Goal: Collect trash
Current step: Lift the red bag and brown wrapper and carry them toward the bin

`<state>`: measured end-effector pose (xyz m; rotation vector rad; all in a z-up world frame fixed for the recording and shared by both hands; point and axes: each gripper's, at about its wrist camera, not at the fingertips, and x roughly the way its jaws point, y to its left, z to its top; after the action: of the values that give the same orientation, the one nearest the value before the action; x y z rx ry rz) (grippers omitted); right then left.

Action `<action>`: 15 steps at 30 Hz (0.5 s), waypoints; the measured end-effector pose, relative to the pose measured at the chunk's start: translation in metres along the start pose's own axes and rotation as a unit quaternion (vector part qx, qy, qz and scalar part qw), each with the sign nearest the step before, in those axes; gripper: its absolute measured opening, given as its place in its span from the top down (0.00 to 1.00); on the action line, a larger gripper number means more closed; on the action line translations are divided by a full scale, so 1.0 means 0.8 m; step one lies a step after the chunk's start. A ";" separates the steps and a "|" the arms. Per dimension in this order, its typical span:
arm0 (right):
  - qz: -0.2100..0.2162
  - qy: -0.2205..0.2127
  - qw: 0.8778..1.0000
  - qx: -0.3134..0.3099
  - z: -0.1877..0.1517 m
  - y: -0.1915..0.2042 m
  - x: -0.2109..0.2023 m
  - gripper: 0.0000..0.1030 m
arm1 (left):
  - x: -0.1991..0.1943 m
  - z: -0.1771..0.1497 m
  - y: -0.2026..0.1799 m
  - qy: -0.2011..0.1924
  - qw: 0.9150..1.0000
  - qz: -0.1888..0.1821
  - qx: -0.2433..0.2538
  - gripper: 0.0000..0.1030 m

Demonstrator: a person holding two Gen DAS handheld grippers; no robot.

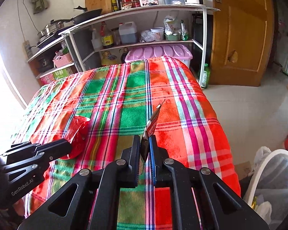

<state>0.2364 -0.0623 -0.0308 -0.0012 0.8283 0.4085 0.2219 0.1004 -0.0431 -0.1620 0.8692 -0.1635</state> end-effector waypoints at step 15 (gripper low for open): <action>0.007 -0.015 1.000 0.003 -0.018 -0.001 -0.039 0.91 | -0.010 -0.006 -0.002 -0.012 1.000 0.015 0.007 0.55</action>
<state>0.2079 -0.0766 -0.0186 0.0154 0.8002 0.4189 0.2136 0.1001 -0.0399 -0.1371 0.8463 -0.1398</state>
